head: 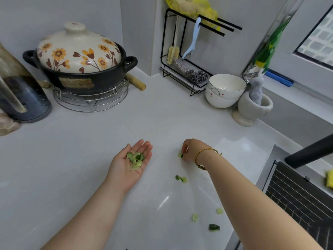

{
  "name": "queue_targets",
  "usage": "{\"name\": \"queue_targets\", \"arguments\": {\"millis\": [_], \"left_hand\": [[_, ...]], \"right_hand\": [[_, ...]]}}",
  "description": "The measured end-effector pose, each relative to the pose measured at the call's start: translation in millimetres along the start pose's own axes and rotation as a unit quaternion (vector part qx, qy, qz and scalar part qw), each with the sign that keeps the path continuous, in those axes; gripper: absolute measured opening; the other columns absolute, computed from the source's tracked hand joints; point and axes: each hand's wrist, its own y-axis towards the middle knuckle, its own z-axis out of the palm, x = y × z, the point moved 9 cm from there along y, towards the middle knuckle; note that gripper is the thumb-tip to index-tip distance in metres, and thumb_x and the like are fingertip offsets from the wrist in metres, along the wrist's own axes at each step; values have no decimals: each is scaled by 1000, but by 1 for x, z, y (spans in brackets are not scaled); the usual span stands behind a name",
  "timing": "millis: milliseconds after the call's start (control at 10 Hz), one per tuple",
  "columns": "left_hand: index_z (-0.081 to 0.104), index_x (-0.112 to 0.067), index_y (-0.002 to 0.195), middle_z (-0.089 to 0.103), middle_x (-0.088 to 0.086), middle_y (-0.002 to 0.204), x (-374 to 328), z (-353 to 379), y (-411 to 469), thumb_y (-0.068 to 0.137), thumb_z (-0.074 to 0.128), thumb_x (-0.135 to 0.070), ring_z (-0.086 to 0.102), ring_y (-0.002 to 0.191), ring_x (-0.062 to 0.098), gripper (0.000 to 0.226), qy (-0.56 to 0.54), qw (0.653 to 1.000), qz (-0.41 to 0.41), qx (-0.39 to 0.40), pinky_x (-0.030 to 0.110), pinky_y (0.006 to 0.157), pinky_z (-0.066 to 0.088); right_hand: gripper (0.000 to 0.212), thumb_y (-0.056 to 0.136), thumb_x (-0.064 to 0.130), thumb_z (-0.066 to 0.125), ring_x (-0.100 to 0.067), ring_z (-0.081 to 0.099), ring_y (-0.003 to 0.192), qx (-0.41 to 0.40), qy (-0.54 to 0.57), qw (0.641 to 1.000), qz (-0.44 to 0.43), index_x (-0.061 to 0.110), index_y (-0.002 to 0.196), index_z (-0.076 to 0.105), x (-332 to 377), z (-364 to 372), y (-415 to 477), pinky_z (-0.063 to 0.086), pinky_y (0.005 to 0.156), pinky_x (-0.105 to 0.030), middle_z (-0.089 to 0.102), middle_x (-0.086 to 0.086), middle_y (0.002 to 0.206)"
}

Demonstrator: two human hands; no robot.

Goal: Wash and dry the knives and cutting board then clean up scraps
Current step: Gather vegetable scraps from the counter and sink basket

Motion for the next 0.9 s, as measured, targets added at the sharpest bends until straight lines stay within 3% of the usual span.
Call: {"name": "queue_targets", "arguments": {"millis": [200,300,400,500,700,800,900], "left_hand": [[73,-1,59,72,12,74,0,-1,-1,98,33,-22,71,65,21,60,-1,1000,1,-1,28,57,58],[73,-1,59,72,12,74,0,0,-1,98,33,-22,71,65,21,60,0,1000,1,3,28,57,58],[73,-1,59,72,12,74,2,2,-1,98,33,-22,71,65,21,59,3,1000,1,5,29,57,58],[73,0,60,72,12,75,2,1,-1,98,34,-22,71,66,22,59,3,1000,-1,5,29,58,58],[73,0,60,72,12,75,10,5,-1,98,34,-21,71,66,22,59,6,1000,-11,10,30,58,58],[73,0,59,72,12,75,10,6,-1,98,34,-21,71,66,22,59,8,1000,-11,10,30,59,58],[73,-1,59,72,12,74,7,6,-1,98,34,-21,71,65,22,59,9,1000,-6,10,30,59,58]], "right_hand": [[13,86,13,48,-18,47,83,-12,-11,1000,-11,22,93,53,0,-1,-6,37,70,-23,49,4,93],[15,85,10,50,-16,47,74,-66,74,995,-20,21,76,48,-6,-7,-8,35,55,-19,50,4,90],[31,83,5,56,-16,48,68,-116,207,971,-12,23,60,46,-26,-24,-13,35,51,-12,54,1,76],[30,81,3,60,-8,44,60,-112,260,959,19,19,60,47,-52,-29,-20,35,53,-11,48,5,65],[13,82,7,60,-12,47,66,-63,233,969,59,15,89,53,-59,-6,-20,35,54,-12,52,2,81],[27,82,9,59,-16,47,84,-61,154,984,62,11,109,57,-51,-3,-17,41,66,-19,51,-2,97],[29,84,8,57,-16,46,86,-49,79,993,66,9,113,59,-47,-6,-14,39,74,-21,57,-6,108]]}}
